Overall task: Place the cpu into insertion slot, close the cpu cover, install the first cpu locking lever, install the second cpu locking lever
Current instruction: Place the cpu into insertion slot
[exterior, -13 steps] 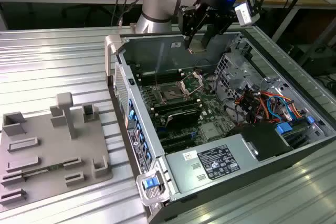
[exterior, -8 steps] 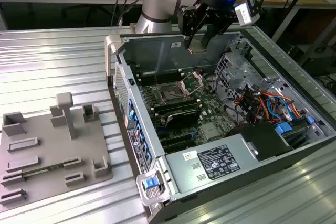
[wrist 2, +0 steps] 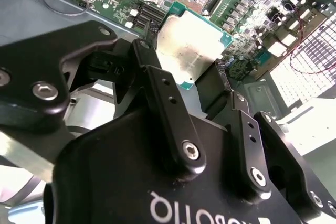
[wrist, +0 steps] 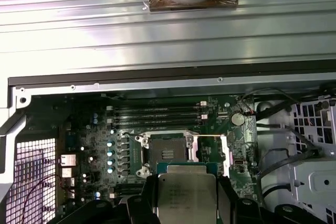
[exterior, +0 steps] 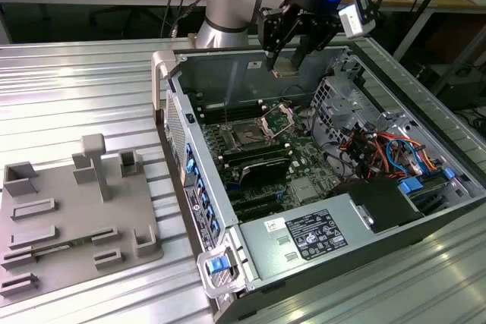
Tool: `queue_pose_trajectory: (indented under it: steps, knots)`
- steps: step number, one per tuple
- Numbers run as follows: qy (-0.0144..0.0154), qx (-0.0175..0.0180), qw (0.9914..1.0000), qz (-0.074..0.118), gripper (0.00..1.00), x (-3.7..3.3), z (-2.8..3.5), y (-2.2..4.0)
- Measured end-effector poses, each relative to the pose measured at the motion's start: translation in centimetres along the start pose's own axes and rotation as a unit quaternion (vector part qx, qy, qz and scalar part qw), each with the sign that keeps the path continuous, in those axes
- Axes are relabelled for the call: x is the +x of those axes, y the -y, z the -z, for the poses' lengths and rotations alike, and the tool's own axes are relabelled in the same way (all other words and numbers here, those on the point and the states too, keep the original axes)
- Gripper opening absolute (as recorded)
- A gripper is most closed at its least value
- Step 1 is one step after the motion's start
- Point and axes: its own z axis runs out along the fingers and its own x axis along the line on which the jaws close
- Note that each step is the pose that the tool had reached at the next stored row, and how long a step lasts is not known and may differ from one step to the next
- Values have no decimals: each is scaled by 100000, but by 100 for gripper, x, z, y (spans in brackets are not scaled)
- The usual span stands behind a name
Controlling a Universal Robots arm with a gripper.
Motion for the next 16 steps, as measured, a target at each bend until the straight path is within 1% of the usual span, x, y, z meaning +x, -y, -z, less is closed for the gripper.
queue_pose_trajectory:
  steps: [10,16]
  knots:
    - [13,-4,100000,-150,55,0,0,0]
    - [89,-17,99995,-956,55,0,0,0]
